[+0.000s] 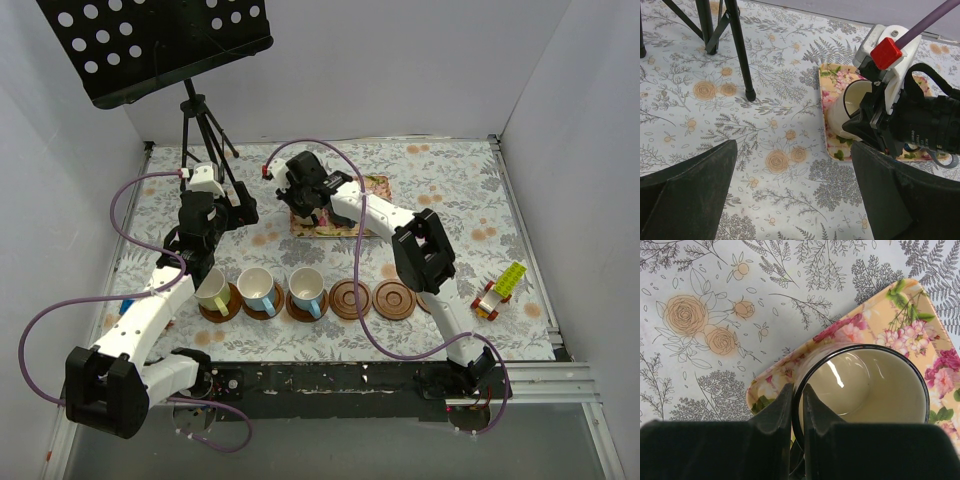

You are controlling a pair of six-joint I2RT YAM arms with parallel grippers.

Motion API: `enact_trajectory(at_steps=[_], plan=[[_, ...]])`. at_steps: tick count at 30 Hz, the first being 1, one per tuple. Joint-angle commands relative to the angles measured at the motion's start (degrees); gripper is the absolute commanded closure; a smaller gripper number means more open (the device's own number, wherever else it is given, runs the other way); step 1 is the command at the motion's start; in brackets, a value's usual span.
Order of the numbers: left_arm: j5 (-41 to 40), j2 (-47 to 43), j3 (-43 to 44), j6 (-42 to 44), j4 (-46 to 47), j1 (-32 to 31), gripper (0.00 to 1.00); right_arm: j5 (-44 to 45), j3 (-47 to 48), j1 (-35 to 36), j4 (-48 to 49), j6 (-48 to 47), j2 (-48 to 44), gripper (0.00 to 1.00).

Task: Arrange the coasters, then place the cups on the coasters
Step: Pick up the cup from the tray.

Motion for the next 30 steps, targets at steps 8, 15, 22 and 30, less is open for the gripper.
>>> enact_trajectory(at_steps=[8,15,22,30], plan=[[0.25,-1.55,2.03,0.33,-0.24,0.26,0.02,-0.06,1.07,-0.13,3.54,-5.51,-5.68,0.99],[0.60,-1.55,2.03,0.25,-0.32,0.35,0.02,-2.08,0.80,-0.13,3.80,-8.33,-8.05,0.99],[0.69,-1.90,1.94,0.16,-0.33,0.26,0.02,-3.76,-0.78,-0.13,4.68,-7.45,-11.21,0.99],[0.78,-2.08,1.85,0.16,-0.15,0.26,0.02,-3.75,-6.93,-0.13,7.67,-6.31,-16.66,0.99]])
